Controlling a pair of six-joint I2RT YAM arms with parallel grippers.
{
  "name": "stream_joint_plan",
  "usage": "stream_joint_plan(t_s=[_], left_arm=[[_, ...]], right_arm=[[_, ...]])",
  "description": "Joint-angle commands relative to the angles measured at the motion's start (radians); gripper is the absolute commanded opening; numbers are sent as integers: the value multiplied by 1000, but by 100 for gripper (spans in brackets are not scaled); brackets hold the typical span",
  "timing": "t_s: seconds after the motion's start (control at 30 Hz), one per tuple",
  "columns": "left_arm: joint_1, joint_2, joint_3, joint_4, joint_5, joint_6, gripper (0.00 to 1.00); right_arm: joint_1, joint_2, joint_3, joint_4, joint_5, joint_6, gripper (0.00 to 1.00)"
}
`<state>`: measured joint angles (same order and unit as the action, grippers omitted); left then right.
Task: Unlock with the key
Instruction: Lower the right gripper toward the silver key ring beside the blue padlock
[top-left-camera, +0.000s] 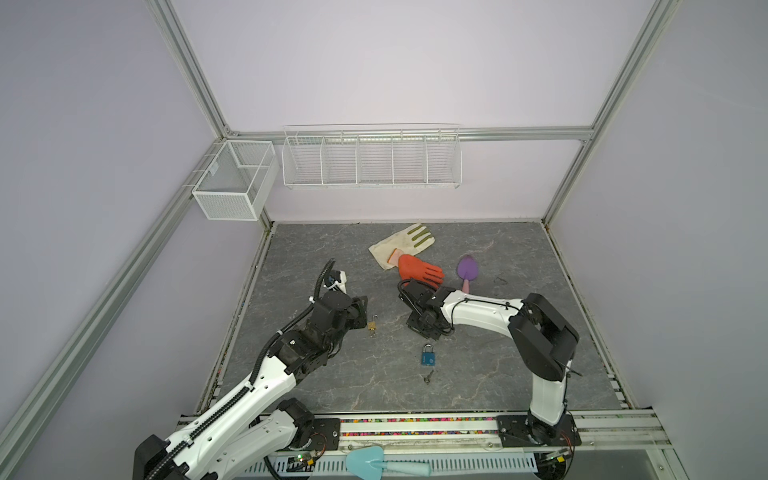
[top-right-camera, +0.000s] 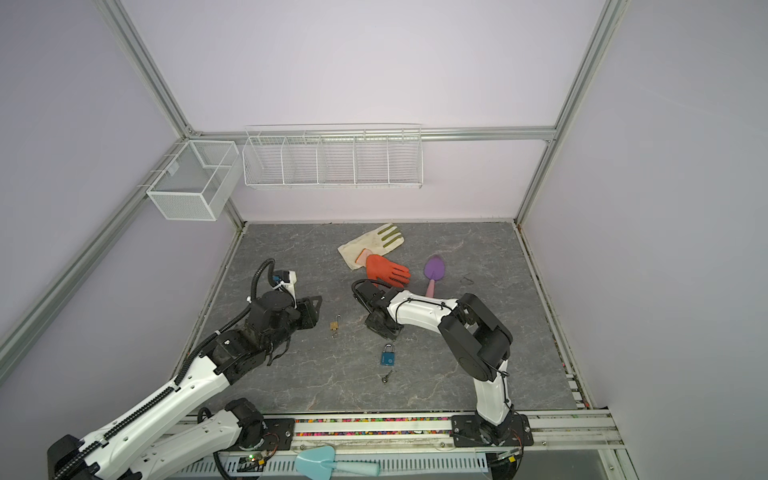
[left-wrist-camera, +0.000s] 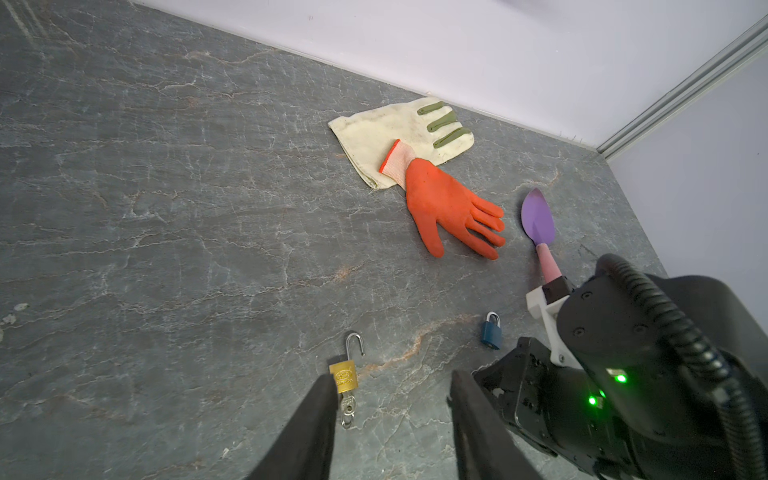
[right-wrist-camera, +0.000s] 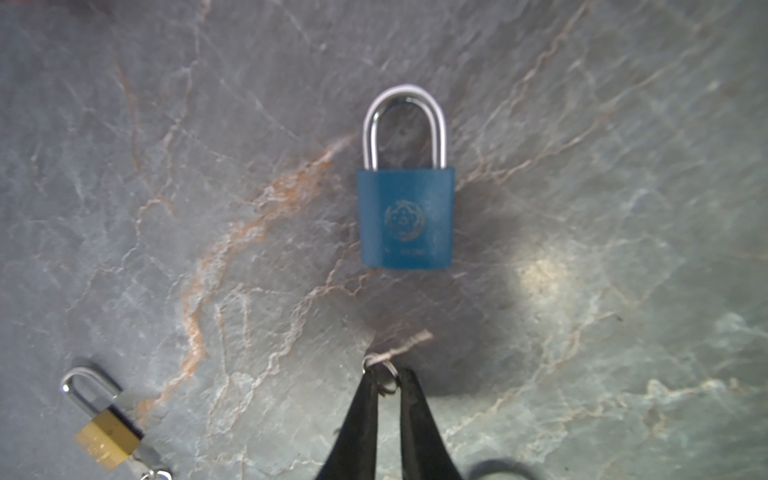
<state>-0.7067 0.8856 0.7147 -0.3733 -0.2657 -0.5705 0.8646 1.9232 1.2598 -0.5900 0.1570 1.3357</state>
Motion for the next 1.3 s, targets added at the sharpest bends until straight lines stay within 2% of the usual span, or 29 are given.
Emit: stream_joint_plan(t_s=[0.0, 0.4, 0.63, 0.9, 1.2, 1.27], left_arm=[[6, 7, -4, 18, 8, 1, 45], [6, 9, -12, 33, 23, -17, 45], [6, 25, -11, 51, 52, -37, 45], [6, 36, -6, 60, 78, -72, 45], [6, 47, -39, 148, 181, -153, 45], [6, 46, -44, 160, 190, -165, 45]], right_arm=[[-12, 23, -6, -19, 20, 2, 11], [-15, -35, -37, -16, 10, -90, 7], [-19, -48, -42, -7, -24, -198, 7], [-19, -102, -80, 11, -6, -327, 7], [-20, -148, -125, 65, -21, -473, 7], [-20, -160, -134, 93, -16, -519, 9]])
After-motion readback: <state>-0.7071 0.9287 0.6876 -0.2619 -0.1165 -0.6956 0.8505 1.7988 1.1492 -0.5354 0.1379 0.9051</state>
